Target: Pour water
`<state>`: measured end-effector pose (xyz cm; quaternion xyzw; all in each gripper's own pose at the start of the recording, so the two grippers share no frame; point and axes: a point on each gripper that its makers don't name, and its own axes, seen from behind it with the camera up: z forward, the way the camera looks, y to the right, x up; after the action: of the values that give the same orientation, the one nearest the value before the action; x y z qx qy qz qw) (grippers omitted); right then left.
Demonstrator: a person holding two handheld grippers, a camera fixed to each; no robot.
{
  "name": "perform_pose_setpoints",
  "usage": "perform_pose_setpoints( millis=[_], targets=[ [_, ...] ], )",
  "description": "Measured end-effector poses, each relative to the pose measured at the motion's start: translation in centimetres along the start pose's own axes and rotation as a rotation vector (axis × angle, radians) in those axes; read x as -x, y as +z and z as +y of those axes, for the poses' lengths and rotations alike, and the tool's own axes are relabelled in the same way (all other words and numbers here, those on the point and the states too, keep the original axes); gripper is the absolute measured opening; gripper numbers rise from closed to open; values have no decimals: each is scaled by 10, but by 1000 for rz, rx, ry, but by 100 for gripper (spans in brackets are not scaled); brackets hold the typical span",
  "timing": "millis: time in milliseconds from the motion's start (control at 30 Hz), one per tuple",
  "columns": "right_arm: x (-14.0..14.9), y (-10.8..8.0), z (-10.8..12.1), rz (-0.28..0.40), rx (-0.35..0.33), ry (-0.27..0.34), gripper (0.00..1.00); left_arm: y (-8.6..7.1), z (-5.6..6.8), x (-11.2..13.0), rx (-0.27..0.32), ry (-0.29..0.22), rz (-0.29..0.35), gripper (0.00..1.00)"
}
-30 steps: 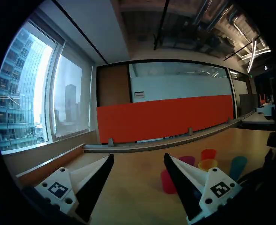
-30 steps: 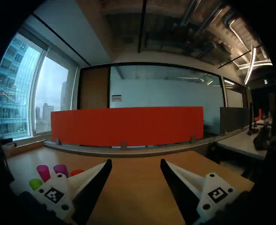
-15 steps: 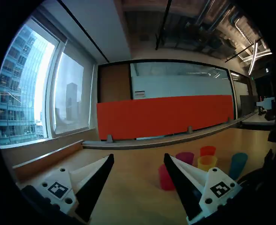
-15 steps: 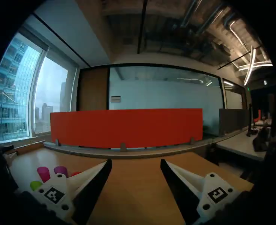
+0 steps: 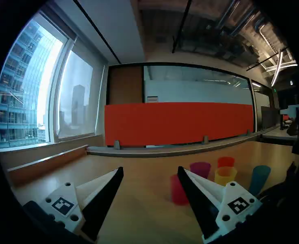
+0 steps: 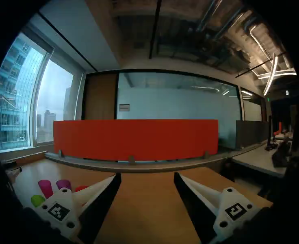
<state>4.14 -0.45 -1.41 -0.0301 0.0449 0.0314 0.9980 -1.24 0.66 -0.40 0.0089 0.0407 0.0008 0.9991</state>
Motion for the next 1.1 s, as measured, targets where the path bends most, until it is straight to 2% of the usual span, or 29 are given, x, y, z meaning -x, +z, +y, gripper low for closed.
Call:
perform_pose_setpoints(
  millis=[300, 1100],
  targets=[
    [1, 0, 2, -1, 5, 5, 100, 3, -2, 11, 3, -37, -12, 99],
    [2, -1, 5, -3, 12, 5, 100, 7, 0, 24, 11, -21, -43, 99]
  ],
)
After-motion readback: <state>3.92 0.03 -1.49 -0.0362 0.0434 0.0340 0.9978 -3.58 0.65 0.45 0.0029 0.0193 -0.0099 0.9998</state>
